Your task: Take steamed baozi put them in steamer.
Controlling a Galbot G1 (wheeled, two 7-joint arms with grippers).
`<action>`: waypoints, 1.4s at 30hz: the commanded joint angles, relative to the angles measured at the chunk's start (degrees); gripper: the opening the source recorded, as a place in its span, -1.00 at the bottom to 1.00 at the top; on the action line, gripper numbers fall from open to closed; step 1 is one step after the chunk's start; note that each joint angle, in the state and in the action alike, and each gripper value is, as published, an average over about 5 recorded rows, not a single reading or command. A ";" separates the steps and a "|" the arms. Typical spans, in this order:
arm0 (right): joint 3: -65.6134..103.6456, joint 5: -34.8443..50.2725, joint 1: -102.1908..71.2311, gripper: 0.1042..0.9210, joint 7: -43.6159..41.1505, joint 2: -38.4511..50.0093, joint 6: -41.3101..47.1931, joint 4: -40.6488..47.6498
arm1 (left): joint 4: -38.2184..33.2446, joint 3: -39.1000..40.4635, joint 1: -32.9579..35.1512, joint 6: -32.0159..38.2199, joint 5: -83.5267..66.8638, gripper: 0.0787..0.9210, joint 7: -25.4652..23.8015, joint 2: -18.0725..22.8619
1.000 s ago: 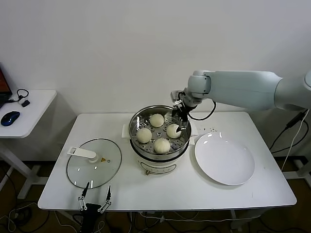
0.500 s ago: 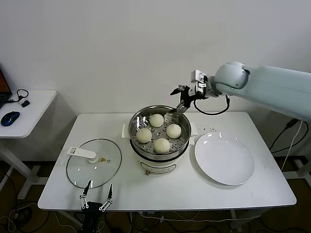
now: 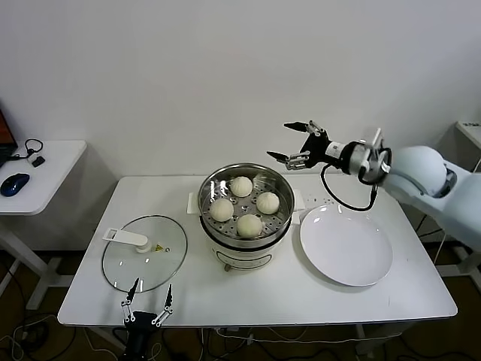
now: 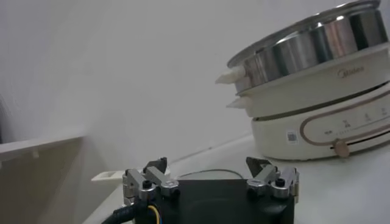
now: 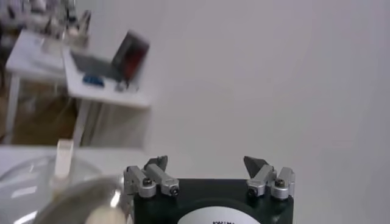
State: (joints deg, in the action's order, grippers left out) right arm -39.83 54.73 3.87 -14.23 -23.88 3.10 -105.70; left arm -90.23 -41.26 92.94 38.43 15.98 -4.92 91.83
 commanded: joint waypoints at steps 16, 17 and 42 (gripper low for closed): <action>77.01 -21.21 -110.40 0.76 -12.03 -42.72 -38.89 -2.34 | -0.31 0.01 -0.22 0.62 -0.07 0.77 0.26 0.09; 76.48 -21.42 -110.96 0.76 -12.31 -43.51 -39.53 -1.89 | -0.35 0.01 -0.22 0.60 -0.06 0.77 0.27 0.11; 72.74 -20.56 -112.99 0.76 -11.43 -48.76 -42.77 0.95 | -0.72 -0.39 0.38 0.99 0.03 0.77 0.43 0.77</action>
State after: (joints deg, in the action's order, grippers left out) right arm 31.75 34.78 -105.26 -25.41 -69.91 -37.61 -105.33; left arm -90.69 -41.65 93.16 39.35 15.96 -4.52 92.17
